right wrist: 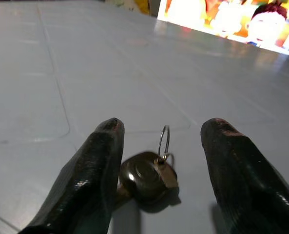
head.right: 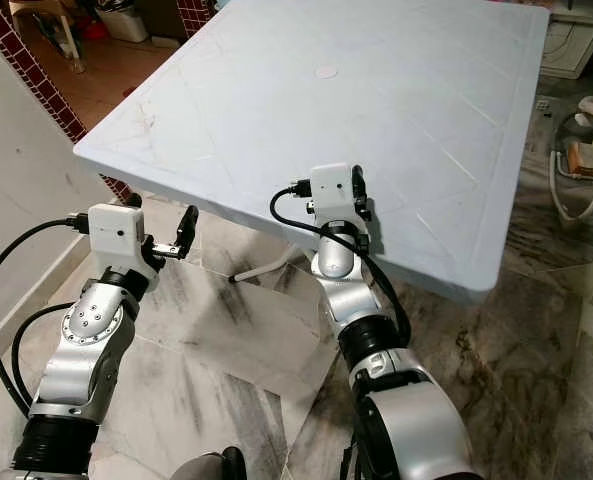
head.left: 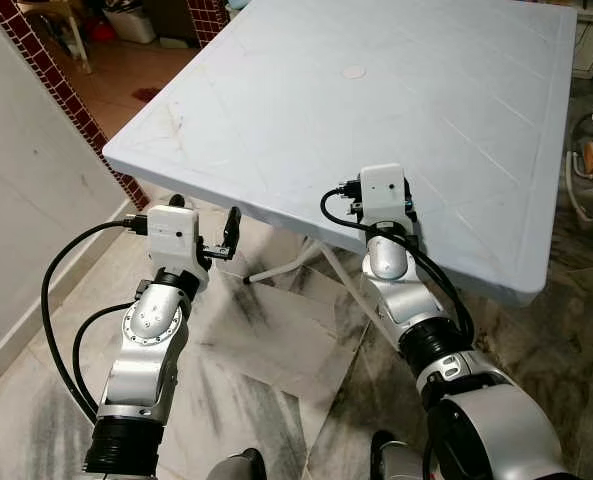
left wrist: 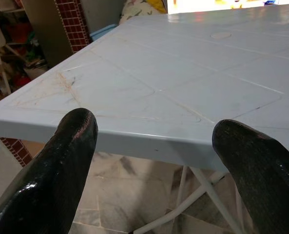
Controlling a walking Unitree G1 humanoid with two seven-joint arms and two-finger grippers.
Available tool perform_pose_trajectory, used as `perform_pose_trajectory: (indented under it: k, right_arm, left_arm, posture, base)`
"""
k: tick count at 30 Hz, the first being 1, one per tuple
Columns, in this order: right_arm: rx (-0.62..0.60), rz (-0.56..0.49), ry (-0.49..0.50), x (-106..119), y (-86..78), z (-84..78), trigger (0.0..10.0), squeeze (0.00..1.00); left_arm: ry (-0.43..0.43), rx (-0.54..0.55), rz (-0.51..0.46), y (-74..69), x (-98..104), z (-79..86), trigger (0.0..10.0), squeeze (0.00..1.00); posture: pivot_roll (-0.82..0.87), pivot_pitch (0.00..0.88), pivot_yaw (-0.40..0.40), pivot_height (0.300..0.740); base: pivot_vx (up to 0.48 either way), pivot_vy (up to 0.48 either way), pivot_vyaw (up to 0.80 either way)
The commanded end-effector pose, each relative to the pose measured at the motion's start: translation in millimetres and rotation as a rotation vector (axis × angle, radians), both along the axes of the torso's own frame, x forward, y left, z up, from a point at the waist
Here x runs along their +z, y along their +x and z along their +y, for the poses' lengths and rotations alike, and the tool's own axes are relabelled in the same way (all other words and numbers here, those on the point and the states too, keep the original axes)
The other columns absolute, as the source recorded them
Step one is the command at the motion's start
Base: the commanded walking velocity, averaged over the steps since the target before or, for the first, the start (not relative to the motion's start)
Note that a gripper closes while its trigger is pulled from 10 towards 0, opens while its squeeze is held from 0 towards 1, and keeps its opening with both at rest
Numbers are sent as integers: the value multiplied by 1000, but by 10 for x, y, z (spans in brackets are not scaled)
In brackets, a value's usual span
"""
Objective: Hang keys on a hook
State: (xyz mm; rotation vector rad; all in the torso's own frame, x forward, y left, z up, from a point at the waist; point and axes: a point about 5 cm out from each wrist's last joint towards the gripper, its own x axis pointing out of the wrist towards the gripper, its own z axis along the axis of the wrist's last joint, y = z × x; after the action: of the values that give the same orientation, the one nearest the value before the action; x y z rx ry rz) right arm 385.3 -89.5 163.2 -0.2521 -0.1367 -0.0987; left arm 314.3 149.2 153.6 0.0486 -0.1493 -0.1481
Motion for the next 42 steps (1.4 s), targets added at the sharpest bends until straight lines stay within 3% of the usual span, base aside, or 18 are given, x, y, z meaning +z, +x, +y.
perform_pose_trajectory:
  k: [1, 2, 20, 22, 23, 24, 25, 42]
  right_arm:
    - [7, 15, 20, 18, 23, 7, 10000, 631]
    - [13, 28, 28, 16, 36, -9, 10000, 0]
    - [25, 64, 57, 1, 79, -43, 10000, 0]
    - [24, 67, 62, -3, 80, -48, 9490, 0]
    - [22, 71, 67, -12, 80, -53, 3961, 0]
    - [21, 73, 70, -16, 79, -54, 3961, 0]
    - [24, 77, 76, -21, 79, -54, 0, 0]
    - [23, 106, 106, -59, 89, -92, 0, 0]
  left_arm:
    - [7, 14, 14, -5, -26, 53, 10000, 0]
    - [5, 13, 15, -9, -25, 47, 10000, 0]
    - [4, 12, 17, -21, -33, 43, 10000, 0]
    - [3, 11, 18, -20, -33, 38, 10000, 0]
    - [3, 11, 19, -22, -35, 39, 10000, 0]
    - [4, 10, 19, -23, -36, 40, 10000, 0]
    - [4, 11, 20, -23, -36, 42, 10000, 0]
    - [8, 9, 27, -40, -49, 65, 10000, 0]
  posture:
    - [19, 213, 143, 740]
    - [19, 214, 142, 740]
    - [22, 220, 142, 740]
    - [22, 219, 140, 740]
    - [23, 220, 140, 740]
    - [23, 220, 140, 740]
    - [24, 221, 140, 740]
    - [32, 221, 140, 740]
  base:
    - [0, 0, 0]
    - [0, 0, 0]
    - [0, 0, 0]
    - [0, 0, 0]
    - [0, 0, 0]
    - [0, 0, 0]
    - [0, 0, 0]
    - [0, 0, 0]
